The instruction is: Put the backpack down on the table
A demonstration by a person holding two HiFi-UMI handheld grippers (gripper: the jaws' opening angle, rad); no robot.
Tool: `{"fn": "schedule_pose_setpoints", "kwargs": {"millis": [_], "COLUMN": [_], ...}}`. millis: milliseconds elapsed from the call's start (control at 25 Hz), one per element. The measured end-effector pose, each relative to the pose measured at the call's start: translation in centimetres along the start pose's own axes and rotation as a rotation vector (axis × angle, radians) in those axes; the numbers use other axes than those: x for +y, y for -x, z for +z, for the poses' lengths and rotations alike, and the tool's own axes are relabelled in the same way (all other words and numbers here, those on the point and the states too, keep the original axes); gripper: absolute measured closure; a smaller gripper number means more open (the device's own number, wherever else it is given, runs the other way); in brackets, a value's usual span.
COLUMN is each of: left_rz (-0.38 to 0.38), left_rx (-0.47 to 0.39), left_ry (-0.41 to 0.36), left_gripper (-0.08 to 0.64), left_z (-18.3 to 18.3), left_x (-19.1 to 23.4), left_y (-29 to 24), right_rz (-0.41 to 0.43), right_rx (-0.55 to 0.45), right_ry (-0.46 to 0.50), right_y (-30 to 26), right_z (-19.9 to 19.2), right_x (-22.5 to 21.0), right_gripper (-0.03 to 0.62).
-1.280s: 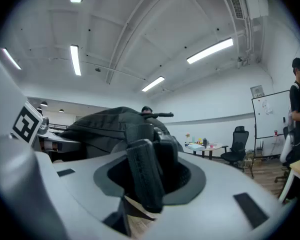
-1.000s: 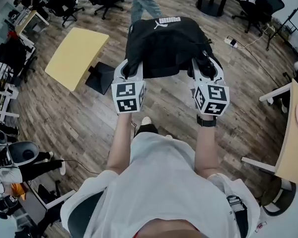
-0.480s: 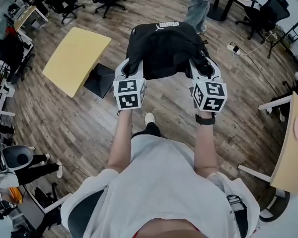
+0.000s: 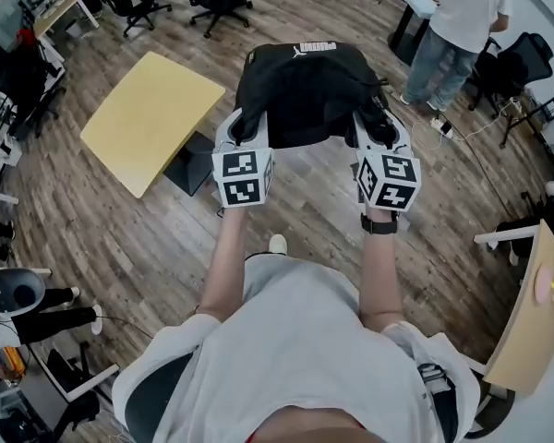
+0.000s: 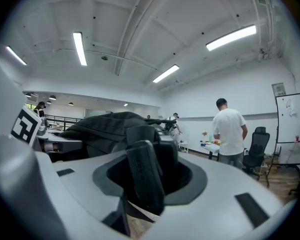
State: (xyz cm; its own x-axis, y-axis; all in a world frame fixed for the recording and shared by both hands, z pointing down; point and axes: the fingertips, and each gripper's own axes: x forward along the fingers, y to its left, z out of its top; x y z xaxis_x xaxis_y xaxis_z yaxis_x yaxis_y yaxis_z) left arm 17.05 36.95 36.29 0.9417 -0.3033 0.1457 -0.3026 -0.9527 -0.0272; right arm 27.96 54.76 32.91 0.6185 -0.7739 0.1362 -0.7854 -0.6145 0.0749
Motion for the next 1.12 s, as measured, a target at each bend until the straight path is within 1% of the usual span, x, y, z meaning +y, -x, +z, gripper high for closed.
{"fn": "schedule_pose_setpoints", "kwargs": {"millis": [160,280,480,680,920,1000,1120], "left_rz": [0.038,0.077,0.152,0.251,0.362,0.403,0.485], "left_rx": [-0.003,-0.018,-0.041,-0.033,0.013,0.016,0.008], "left_ry": [0.038,0.055,0.081,0.099,0.135,0.154,0.172], "left_gripper": [0.476,0.476,0.479,0.479,0.479,0.479,0.48], "left_z": [0.1,0.5,0.5,-0.6,-2.1,-2.9,-3.6], "left_x": [5.1,8.6,14.0,19.7,24.7,27.2,31.0], "left_y": [-1.8,-2.3,-2.3,-1.1,-0.7,0.0,0.7], "right_rz": [0.033,0.071,0.099,0.196,0.295,0.342,0.423], "right_rx": [0.017,0.011,0.005,0.015,0.042,0.047,0.033], "right_ry": [0.018,0.035,0.099,0.105,0.131,0.147,0.165], "right_y": [-5.5,-8.8,-13.8,-17.9,-22.3,-24.1,-27.4], "right_z": [0.8,1.8,3.1,3.2,3.3,3.3,3.8], "right_x": [3.0,5.2,9.4,14.8,19.5,22.2,26.2], "right_gripper": [0.423,0.424,0.424,0.425,0.424,0.425,0.425]}}
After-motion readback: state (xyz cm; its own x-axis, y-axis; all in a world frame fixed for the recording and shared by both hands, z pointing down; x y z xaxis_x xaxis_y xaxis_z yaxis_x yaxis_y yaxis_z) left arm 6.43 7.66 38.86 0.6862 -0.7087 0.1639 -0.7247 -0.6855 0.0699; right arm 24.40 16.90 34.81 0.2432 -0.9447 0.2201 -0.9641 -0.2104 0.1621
